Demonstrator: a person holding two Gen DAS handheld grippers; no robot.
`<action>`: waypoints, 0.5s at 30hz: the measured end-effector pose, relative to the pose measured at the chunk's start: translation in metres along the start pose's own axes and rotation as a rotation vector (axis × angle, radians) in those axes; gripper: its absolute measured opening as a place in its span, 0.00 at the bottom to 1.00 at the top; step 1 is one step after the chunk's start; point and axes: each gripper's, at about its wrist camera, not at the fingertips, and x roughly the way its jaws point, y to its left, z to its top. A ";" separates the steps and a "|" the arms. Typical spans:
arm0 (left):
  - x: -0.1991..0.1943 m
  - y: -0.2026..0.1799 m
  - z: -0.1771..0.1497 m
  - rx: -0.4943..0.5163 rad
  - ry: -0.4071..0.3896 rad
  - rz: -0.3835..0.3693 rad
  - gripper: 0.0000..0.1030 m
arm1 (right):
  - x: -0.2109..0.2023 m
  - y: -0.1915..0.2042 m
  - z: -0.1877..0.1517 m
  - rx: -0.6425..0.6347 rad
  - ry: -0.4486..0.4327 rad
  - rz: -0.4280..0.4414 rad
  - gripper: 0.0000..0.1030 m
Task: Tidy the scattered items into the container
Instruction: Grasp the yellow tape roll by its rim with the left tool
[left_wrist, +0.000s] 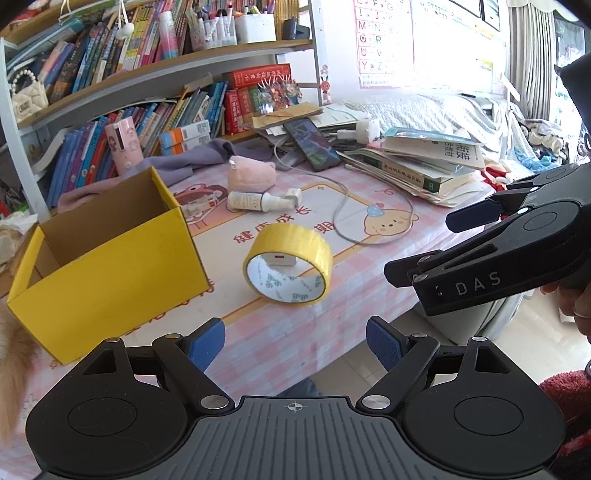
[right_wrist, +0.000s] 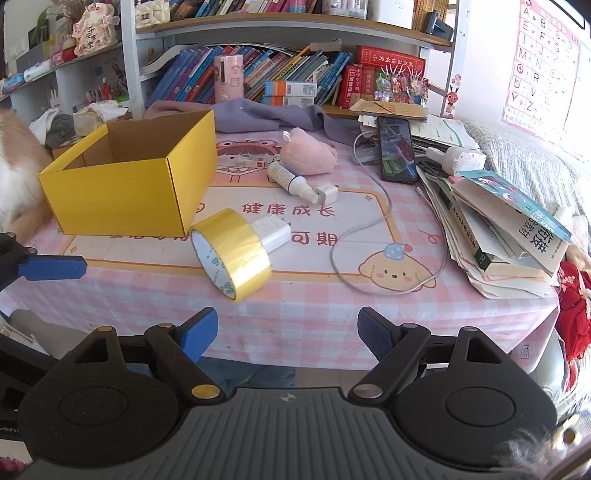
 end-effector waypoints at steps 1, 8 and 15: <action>0.003 0.000 0.001 -0.007 0.001 -0.005 0.84 | 0.001 -0.001 0.001 -0.004 0.000 0.001 0.80; 0.022 -0.004 0.009 -0.051 0.017 -0.026 0.83 | 0.013 -0.010 0.010 -0.037 0.014 0.020 0.79; 0.045 -0.003 0.017 -0.124 0.040 -0.024 0.80 | 0.028 -0.025 0.022 -0.072 0.029 0.045 0.78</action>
